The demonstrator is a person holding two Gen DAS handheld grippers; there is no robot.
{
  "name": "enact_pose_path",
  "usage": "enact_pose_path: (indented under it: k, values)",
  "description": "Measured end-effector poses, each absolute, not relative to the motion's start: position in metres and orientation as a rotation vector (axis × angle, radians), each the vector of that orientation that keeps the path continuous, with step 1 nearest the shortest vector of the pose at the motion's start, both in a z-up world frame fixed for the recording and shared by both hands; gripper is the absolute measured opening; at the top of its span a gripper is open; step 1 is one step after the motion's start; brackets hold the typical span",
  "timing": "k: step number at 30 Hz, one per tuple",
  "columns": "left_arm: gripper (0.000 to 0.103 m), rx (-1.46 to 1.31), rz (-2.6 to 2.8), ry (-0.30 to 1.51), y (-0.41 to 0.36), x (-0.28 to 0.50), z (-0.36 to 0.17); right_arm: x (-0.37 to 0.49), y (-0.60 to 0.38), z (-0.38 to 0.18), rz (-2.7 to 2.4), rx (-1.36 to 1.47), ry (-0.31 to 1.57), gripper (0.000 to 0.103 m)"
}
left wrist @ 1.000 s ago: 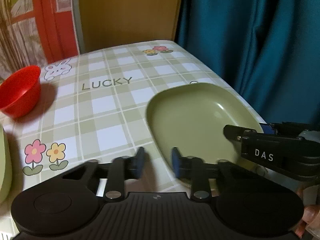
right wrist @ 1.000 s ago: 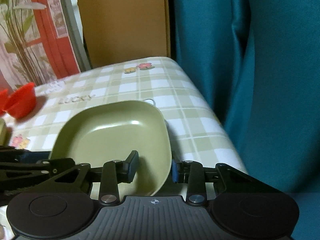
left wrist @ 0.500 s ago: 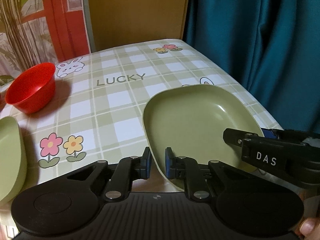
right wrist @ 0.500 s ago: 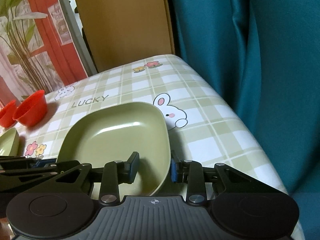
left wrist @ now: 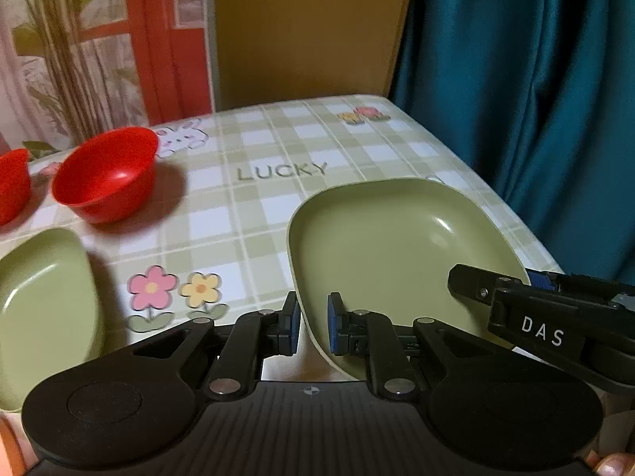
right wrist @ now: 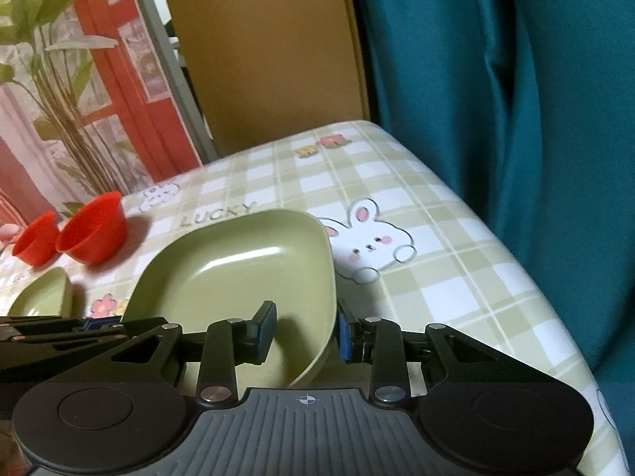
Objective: Organize plates and bowls
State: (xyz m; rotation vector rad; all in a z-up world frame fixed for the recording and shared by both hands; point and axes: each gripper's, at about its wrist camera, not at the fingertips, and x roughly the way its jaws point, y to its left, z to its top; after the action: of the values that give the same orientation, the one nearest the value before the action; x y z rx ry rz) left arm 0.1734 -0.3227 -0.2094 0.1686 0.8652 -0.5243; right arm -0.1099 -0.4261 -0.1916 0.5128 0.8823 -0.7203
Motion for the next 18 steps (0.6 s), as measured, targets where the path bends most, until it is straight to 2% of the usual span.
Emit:
enact_pose_path:
  k: [18]
  values:
    - [0.015, 0.079, -0.451, 0.778, -0.227, 0.183, -0.152, -0.036, -0.366, -0.142, -0.557, 0.478, 0.799, 0.029]
